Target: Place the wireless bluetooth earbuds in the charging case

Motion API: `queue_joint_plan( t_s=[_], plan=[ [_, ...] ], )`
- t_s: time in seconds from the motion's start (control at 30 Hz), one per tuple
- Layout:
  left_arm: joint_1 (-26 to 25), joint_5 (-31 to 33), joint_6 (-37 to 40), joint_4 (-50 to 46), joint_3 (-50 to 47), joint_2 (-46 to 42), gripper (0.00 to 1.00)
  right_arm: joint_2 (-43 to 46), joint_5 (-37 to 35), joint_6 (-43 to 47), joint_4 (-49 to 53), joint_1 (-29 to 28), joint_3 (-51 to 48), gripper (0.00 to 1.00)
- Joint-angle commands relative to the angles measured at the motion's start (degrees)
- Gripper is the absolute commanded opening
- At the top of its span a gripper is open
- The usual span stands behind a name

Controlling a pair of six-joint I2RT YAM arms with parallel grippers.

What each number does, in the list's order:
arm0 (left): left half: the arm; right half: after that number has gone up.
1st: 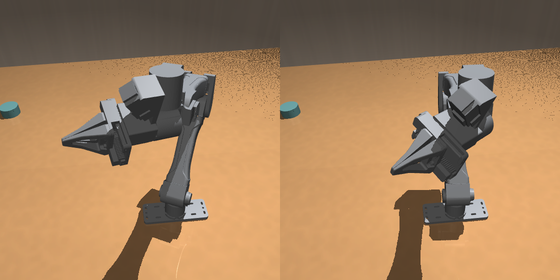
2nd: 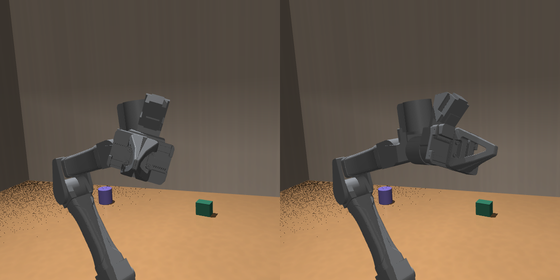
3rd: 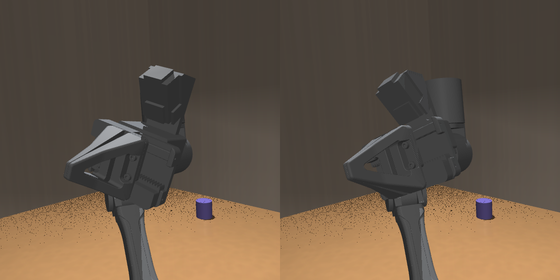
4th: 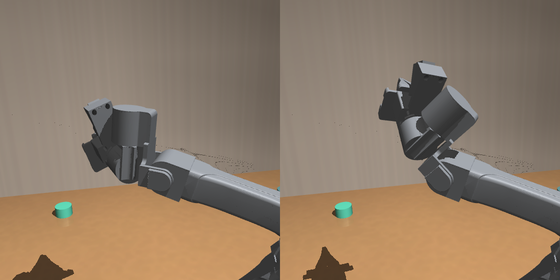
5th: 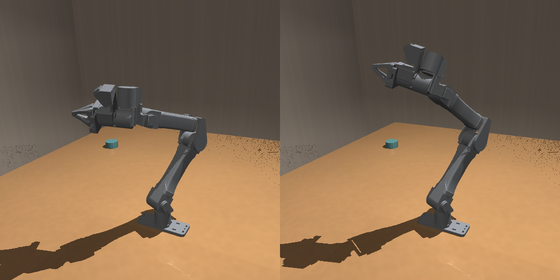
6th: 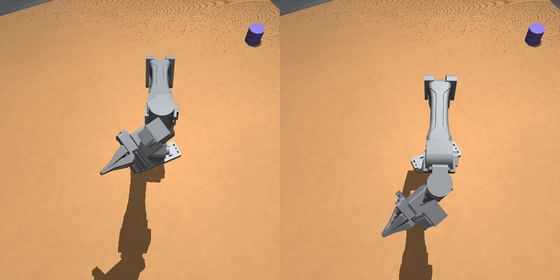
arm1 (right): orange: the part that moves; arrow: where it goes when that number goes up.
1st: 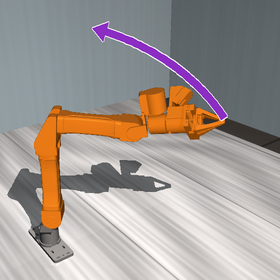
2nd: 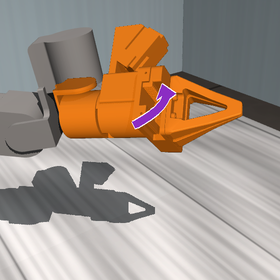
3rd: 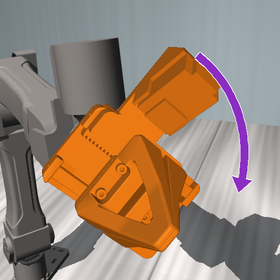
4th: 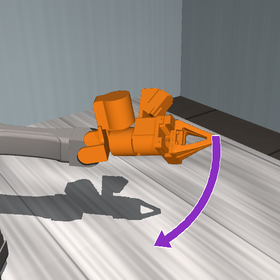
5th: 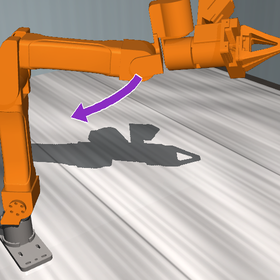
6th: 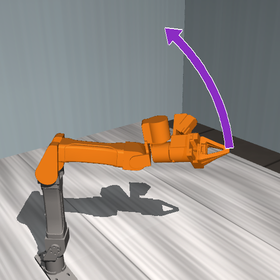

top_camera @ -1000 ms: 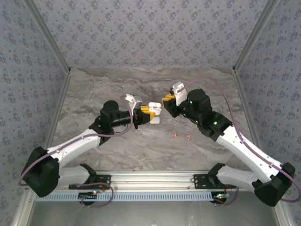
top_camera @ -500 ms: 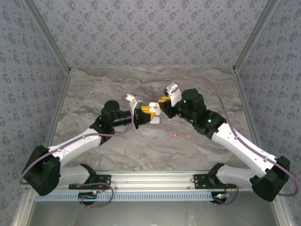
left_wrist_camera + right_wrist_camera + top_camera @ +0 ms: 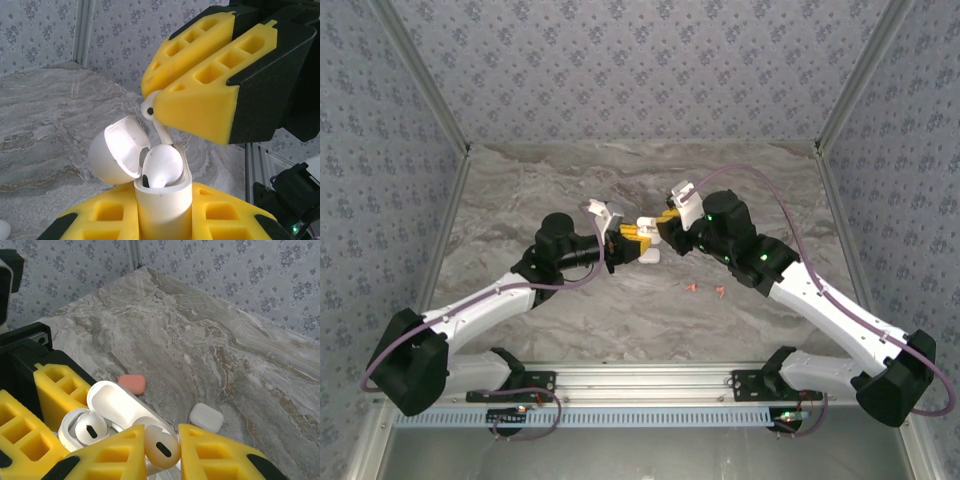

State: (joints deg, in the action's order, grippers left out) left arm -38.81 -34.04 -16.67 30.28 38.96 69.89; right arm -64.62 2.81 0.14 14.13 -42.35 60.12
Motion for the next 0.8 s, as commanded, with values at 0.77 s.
queue_joint_plan(
  t_s=[0.77],
  plan=[
    [-0.52, 0.29, -0.93, 5.20, 0.68, -1.38, 0.00, -0.76, 11.98, -0.21, 5.03, -0.12, 1.75, 0.25]
  ],
)
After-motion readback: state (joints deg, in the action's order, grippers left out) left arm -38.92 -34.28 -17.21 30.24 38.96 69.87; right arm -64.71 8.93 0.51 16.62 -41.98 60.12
